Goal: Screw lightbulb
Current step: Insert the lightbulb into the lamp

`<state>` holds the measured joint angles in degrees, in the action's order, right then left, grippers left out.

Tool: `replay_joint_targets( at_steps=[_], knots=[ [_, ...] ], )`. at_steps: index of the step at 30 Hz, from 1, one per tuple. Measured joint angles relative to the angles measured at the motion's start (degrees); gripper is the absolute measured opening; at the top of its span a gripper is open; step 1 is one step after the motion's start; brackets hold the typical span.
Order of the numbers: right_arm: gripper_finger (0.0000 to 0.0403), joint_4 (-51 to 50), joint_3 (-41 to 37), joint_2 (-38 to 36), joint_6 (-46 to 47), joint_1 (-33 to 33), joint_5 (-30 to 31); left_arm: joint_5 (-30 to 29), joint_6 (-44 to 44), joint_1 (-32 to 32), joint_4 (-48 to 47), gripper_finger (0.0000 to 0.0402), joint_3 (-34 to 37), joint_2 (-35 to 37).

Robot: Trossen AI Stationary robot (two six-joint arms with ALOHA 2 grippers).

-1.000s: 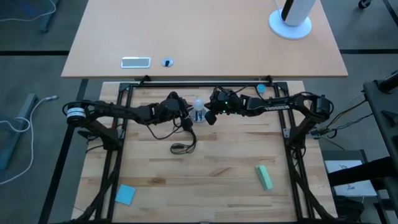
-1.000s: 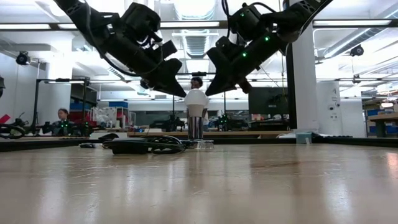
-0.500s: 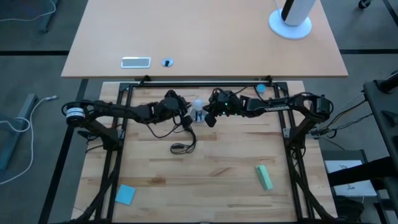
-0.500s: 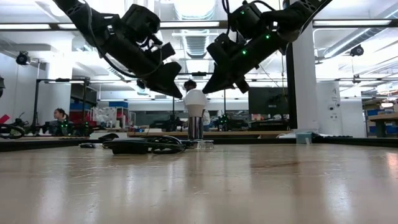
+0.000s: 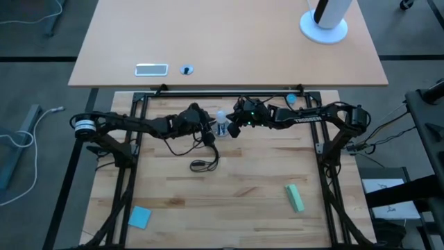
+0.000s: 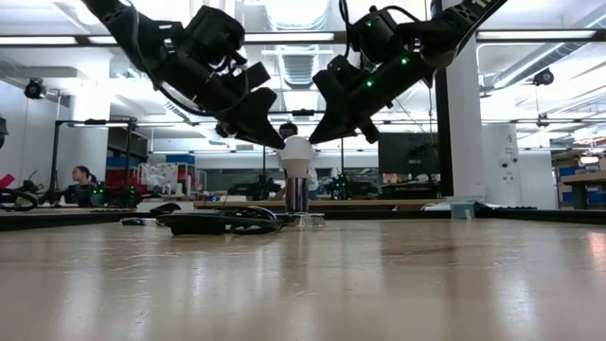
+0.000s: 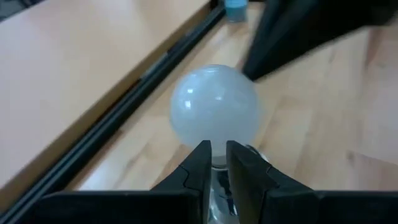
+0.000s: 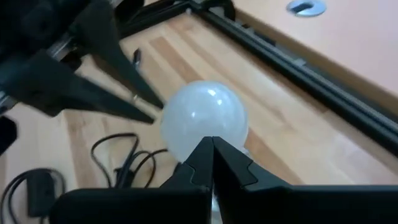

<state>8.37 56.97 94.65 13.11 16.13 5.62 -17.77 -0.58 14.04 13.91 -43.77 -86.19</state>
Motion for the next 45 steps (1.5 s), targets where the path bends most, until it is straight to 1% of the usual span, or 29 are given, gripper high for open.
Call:
replay_joint_targets(
  at_steps=[3,8,13,15,19,26,28,32,36,40,45],
  knots=[
    [0.0,0.3,0.0,0.5,0.4,-0.2,-1.0,-2.6,0.0,0.2,0.9,0.0041,0.0,-0.6],
    [0.0,-0.8,0.0,0.6,0.4,-0.8,-1.4,-2.8,-0.2,0.2,-0.3,0.0041,0.0,-0.8],
    [0.0,-3.8,0.0,-1.5,0.4,-0.7,-1.2,-2.8,-1.5,0.2,-3.3,0.0041,0.0,-0.7],
    [0.0,-4.9,0.0,-2.2,0.4,-0.7,-0.6,-2.7,-1.7,0.1,-3.8,0.0041,0.0,-0.7],
    [0.0,-6.0,0.0,-2.7,-0.1,-0.3,2.9,-1.2,-1.6,-0.2,-3.6,0.0041,0.0,-0.7],
    [0.0,-6.0,0.0,-1.6,-0.1,1.9,3.5,-0.7,-1.2,-0.1,-1.9,0.0041,0.0,-0.6],
    [0.0,-5.4,0.0,-0.5,-0.1,2.3,3.1,-0.7,-0.3,0.1,-0.4,0.0041,0.0,-0.6],
    [0.0,-1.7,0.0,1.0,-0.1,2.7,0.1,-0.7,0.7,0.5,0.1,0.0041,0.0,-0.6],
    [0.0,-1.2,0.0,1.3,-0.3,2.6,-0.4,-0.8,0.4,1.2,0.2,0.0041,0.0,-0.7],
    [0.0,-0.6,0.0,1.3,0.1,2.5,-2.7,-1.3,0.2,1.4,0.7,0.0041,0.0,-0.9],
    [0.0,-0.5,0.0,1.3,0.7,0.7,-3.2,-1.4,0.1,1.5,1.1,0.0041,0.0,-0.9]
  ],
)
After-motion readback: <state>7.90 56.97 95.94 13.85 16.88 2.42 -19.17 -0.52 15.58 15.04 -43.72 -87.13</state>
